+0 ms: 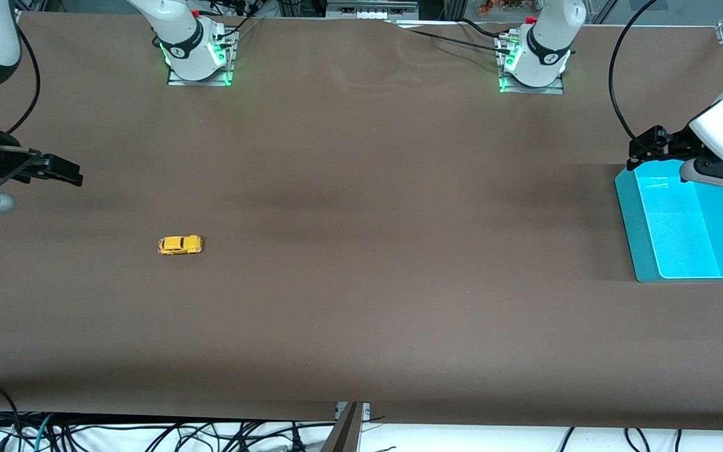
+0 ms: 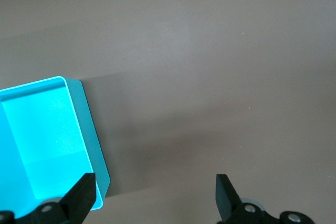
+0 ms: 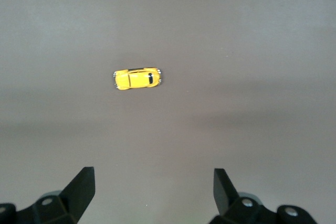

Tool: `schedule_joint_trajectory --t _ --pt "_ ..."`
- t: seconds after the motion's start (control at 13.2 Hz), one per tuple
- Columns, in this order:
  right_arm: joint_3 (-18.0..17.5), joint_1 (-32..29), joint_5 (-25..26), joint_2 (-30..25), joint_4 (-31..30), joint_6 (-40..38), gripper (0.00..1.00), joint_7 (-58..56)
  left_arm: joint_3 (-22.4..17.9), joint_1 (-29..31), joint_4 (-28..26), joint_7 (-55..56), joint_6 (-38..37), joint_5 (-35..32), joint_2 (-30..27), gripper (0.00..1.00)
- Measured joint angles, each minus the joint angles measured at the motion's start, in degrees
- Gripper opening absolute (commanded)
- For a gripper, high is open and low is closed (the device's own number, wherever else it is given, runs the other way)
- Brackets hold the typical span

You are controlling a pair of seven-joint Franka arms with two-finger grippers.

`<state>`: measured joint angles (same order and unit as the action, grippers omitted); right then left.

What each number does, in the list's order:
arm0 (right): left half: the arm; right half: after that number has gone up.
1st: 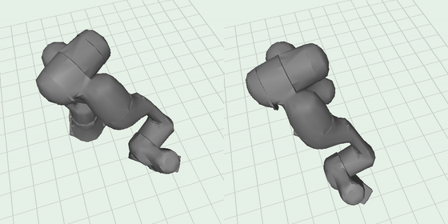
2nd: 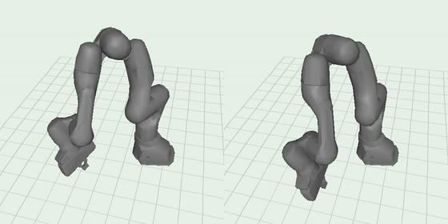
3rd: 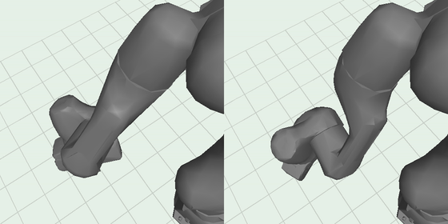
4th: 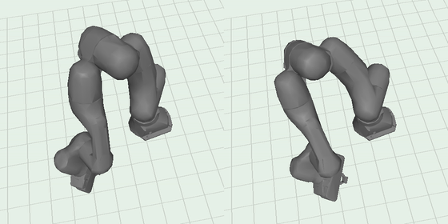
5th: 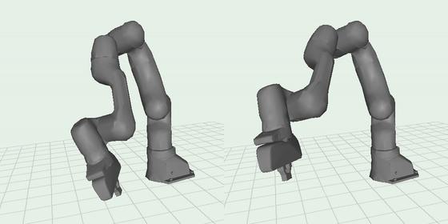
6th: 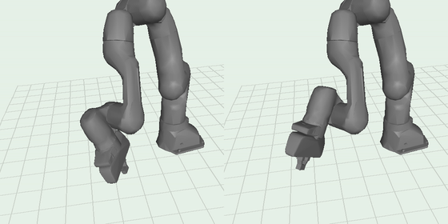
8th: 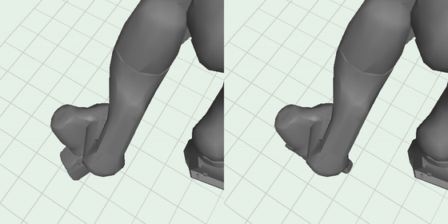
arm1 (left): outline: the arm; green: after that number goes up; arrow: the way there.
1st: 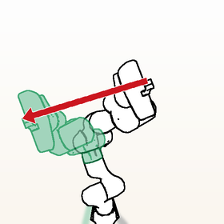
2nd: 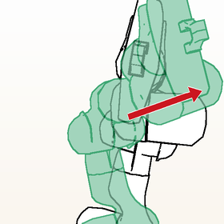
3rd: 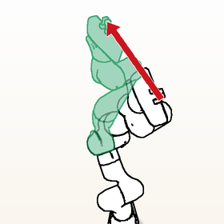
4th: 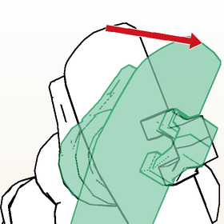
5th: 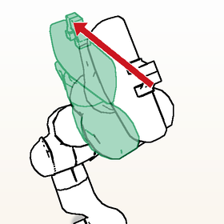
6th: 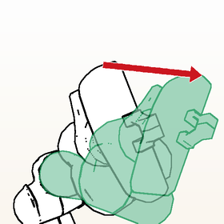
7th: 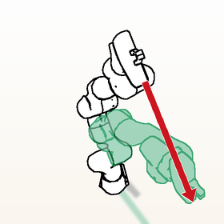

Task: Wind and store yellow beetle car
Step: 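Reach the right gripper over the yellow beetle car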

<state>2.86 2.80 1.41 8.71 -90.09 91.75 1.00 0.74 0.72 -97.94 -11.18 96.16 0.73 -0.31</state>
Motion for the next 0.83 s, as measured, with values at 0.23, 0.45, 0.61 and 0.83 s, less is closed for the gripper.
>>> schedule_joint_trajectory --t 0.23,0.45,0.61,0.83 --pt "-0.1 2.1 0.0 1.7 0.0 -0.2 1.0 0.0 0.0 0.0 0.0 0.0 0.0 0.0 0.0 1.0" --pt "-0.1 3.6 0.0 3.2 -0.1 -1.1 1.0 0.0 0.0 0.0 0.0 0.0 0.0 0.0 0.0 1.0" --pt "-0.2 4.9 0.0 4.6 -0.1 -3.2 1.0 -1.7 0.0 0.0 0.0 0.0 0.0 0.0 0.0 1.0" --pt "-0.1 5.4 0.3 7.0 -0.2 -3.8 1.0 -10.7 0.0 0.0 0.0 0.0 0.0 0.0 0.0 1.0"
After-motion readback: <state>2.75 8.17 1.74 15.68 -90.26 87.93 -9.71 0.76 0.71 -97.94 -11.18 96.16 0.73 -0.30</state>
